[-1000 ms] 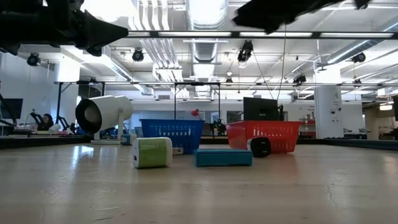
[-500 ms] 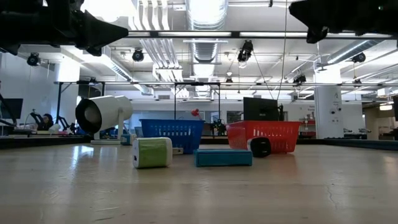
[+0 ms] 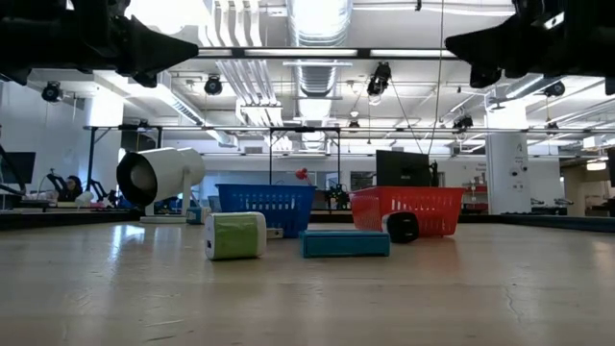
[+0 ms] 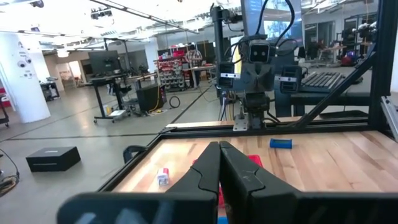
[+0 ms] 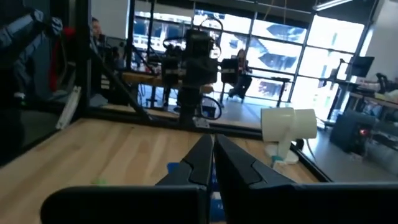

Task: Pick & Place Office items
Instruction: Put the green charger adapter into the red bin

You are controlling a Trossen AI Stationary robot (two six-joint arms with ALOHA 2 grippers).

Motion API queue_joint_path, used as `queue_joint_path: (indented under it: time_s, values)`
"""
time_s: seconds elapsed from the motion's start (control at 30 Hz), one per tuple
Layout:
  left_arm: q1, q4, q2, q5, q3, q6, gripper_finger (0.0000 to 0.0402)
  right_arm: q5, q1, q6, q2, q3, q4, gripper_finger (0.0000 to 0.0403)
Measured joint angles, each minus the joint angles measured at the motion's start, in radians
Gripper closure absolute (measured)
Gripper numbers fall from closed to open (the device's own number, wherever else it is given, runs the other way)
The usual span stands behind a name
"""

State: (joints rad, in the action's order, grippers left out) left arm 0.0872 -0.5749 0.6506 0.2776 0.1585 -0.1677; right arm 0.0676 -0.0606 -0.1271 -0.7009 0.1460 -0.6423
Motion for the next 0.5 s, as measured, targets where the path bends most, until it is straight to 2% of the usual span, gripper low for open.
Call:
queue_joint_path:
  time_s: [0.5]
  values:
    - [0.000, 0.010, 0.008, 0.002, 0.000, -0.003, 0.0392, -0.026, 0.077, 0.019, -0.085, -0.031, -0.004, 0.0390]
